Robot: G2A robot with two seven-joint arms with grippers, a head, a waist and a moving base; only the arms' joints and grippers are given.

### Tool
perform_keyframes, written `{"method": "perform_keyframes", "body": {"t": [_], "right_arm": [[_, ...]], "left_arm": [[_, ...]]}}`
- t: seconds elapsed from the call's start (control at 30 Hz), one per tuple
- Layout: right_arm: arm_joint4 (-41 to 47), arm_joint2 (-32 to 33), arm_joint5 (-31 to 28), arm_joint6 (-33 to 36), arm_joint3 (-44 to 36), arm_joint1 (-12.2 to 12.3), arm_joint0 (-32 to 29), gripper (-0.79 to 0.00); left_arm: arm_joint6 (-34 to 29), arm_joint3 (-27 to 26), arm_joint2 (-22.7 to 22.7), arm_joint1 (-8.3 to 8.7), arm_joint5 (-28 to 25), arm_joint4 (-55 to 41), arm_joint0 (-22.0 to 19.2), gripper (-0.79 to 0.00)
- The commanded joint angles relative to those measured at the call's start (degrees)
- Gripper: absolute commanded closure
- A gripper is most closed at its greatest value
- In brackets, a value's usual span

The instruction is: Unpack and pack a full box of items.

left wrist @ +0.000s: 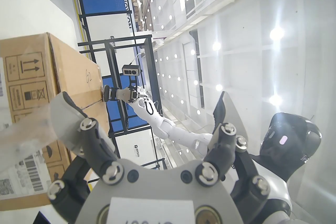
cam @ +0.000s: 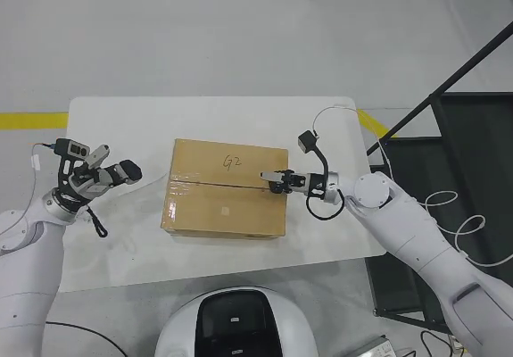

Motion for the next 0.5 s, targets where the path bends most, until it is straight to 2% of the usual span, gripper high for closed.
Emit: {"method": "perform_keyframes", "body": {"t": [0.0,0.2,0.47], "right_arm": [[0.0,0.0,0.0,0.0,0.0,0.0,0.0,-0.785],[0.0,0.0,0.0,0.0,0.0,0.0,0.0,-0.785],[0.0,0.0,0.0,0.0,0.0,0.0,0.0,-0.785]], "left_arm": [[-0.5,-2.9,-1.2,0.30,0.5,-0.4,3.0,-0.785],[-3.0,-9.2,-3.8,1.04,0.7,-0.2,7.9,-0.785],[-3.0,-9.4,-3.9,1.06,0.7,-0.3,8.1,-0.785]]}}
